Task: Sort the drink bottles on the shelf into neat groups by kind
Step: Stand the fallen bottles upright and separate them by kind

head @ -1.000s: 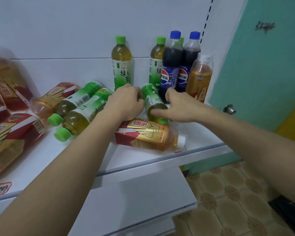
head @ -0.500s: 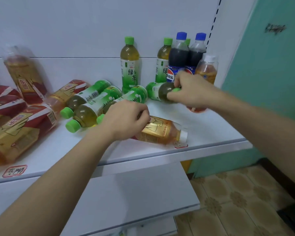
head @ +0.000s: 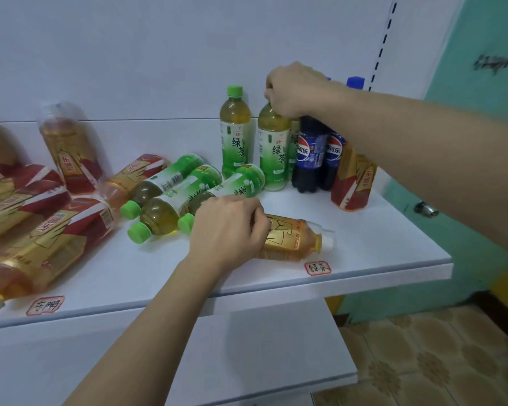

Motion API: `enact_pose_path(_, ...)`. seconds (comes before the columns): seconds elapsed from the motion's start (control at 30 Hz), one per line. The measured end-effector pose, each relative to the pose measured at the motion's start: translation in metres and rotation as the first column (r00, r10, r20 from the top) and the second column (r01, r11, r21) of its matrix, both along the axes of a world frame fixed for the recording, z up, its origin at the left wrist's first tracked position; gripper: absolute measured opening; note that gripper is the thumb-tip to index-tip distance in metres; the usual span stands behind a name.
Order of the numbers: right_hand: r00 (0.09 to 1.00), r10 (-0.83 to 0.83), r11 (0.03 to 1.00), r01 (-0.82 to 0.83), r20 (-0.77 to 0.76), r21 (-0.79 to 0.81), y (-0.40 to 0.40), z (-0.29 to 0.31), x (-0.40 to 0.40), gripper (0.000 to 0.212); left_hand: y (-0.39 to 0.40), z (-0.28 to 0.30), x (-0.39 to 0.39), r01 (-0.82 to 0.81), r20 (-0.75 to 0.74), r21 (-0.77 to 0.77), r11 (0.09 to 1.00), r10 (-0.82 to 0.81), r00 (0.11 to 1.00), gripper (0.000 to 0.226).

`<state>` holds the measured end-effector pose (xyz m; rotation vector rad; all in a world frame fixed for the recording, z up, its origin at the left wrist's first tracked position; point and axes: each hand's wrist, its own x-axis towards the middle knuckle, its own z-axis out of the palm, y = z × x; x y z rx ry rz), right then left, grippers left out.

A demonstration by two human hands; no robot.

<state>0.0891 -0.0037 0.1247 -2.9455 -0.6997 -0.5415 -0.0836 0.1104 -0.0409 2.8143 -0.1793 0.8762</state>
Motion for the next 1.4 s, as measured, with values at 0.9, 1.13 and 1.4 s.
enact_pose_path(0.9,0.686,0.597,0.696,-0.187,-0.415,0.693,-0.223,-0.172,-0.075,0.029,-0.087,-0.002,0.031,-0.106,0.078,-0.596,0.796,0.189,0.979,0.033)
enact_pose_path(1.13,0.761,0.641,0.527,-0.339,-0.102,0.780,-0.230,-0.111,-0.074,0.026,-0.126,-0.017,0.037,-0.012,0.024,-0.805,0.594,0.053,0.998,0.032)
enact_pose_path(1.4,0.881,0.470,0.861,-0.444,-0.053,0.248,-0.153,-0.040,-0.074,0.037,-0.094,-0.023,0.018,-0.160,-0.268,-0.276,0.948,0.084,0.960,0.034)
